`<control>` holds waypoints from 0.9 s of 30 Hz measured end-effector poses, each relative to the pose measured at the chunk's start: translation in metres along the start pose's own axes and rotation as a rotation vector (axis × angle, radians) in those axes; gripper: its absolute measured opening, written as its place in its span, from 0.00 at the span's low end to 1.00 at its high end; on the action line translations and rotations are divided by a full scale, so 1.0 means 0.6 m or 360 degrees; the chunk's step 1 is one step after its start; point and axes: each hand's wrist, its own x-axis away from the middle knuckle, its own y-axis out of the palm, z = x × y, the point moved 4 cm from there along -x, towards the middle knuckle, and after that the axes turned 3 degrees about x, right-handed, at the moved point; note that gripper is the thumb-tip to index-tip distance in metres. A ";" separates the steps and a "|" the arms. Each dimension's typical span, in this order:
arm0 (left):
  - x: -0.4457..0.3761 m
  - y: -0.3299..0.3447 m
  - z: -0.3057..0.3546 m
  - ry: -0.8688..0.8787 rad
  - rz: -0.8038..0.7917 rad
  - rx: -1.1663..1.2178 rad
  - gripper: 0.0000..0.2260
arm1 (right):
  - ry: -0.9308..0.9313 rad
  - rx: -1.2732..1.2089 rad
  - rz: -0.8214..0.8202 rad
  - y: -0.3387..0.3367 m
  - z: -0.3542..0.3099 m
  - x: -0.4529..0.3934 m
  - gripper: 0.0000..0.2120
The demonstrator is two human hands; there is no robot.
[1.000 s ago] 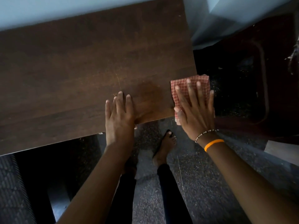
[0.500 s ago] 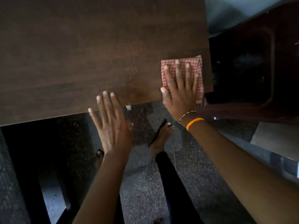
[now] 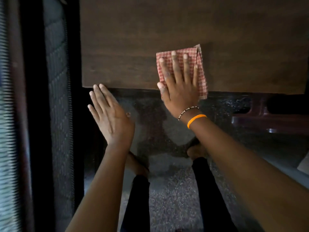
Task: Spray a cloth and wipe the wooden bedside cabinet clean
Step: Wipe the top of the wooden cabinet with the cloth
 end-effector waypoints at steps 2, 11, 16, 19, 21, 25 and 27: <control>-0.016 -0.008 -0.027 0.0047 0.0018 0.0128 0.42 | -0.0048 -0.0010 0.0011 0.001 -0.050 -0.010 0.27; -0.045 -0.016 -0.100 0.0311 0.0055 0.0629 0.38 | -0.0396 0.0133 0.0045 0.017 -0.243 -0.051 0.27; -0.054 -0.009 -0.115 0.0218 -0.0116 0.0741 0.39 | -0.0619 0.0199 0.0081 0.012 -0.220 -0.045 0.28; -0.059 -0.010 -0.120 0.0193 -0.0100 0.0795 0.40 | -0.0661 0.0170 0.0072 0.010 -0.176 -0.014 0.30; -0.059 -0.011 -0.124 0.0192 -0.0077 0.0858 0.40 | -0.0613 0.0192 0.0064 0.011 -0.133 0.007 0.31; -0.055 -0.009 -0.126 0.0217 -0.0124 0.0962 0.41 | -0.0482 0.0226 0.0132 0.007 -0.046 0.034 0.31; -0.056 -0.008 -0.127 0.0228 -0.0145 0.0965 0.42 | -0.0455 0.0192 0.0214 0.011 -0.031 0.038 0.30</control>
